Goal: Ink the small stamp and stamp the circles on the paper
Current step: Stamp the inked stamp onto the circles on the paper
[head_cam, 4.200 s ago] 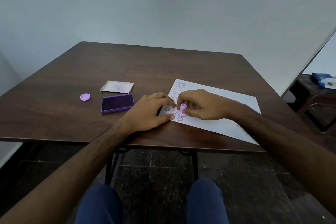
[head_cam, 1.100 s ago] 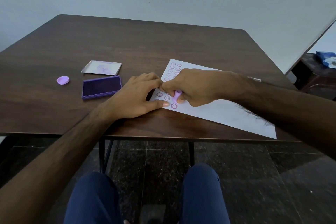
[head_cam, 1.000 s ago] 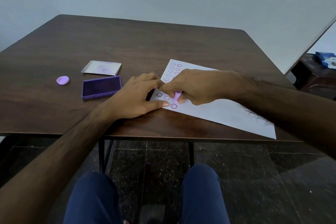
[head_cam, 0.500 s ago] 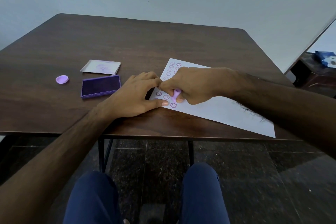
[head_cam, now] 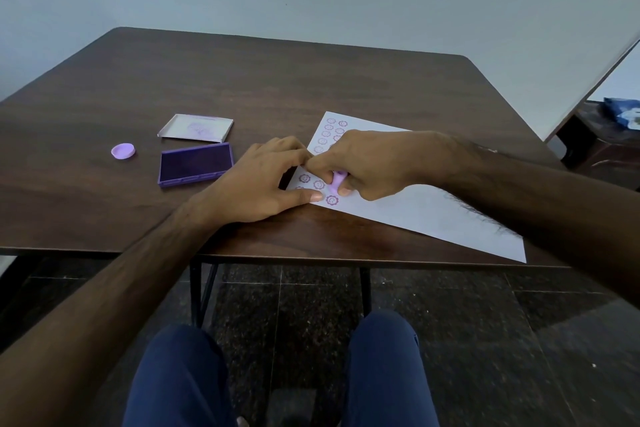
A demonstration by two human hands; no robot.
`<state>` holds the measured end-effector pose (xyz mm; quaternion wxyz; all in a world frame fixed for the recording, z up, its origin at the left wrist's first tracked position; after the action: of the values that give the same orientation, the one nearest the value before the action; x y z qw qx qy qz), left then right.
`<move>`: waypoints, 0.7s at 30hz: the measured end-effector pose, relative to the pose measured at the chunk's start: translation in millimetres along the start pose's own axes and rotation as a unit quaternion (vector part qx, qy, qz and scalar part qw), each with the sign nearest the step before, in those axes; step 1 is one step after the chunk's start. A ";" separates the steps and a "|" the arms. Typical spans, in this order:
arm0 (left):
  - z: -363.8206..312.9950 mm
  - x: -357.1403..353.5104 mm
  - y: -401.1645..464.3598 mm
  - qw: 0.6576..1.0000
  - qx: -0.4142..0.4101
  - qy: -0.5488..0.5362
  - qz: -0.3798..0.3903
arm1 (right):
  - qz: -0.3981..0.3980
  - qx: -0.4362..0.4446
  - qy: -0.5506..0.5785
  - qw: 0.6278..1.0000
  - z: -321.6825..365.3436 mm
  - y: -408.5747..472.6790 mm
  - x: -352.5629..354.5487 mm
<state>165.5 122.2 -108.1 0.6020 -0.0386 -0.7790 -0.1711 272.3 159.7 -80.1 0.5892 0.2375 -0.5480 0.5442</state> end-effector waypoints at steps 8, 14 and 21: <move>3.2 -2.8 0.6 1.000 -0.001 -0.004 -0.001 | -0.006 -0.001 0.015 1.000 -0.2 -0.4 0.6; 4.7 -4.0 1.3 1.000 -0.005 -0.005 -0.001 | -0.015 -0.003 0.022 1.000 -2.5 -0.4 1.1; -0.5 4.8 -0.8 1.000 -0.005 -0.016 -0.013 | -0.009 0.017 0.133 0.991 -11.0 -7.4 21.2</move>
<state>164.5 120.6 -103.6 0.5867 -0.0342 -0.7884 -0.1816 279.2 175.2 -61.8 0.6575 0.1785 -0.4531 0.5749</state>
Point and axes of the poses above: each hand's wrist, its own y-axis towards the middle knuckle, its own x-axis out of the back of the hand, z = x × y, the point moved 7 cm from there along y, towards the middle knuckle, and after that the axes turned 9 degrees about y, right-handed, at the moved point
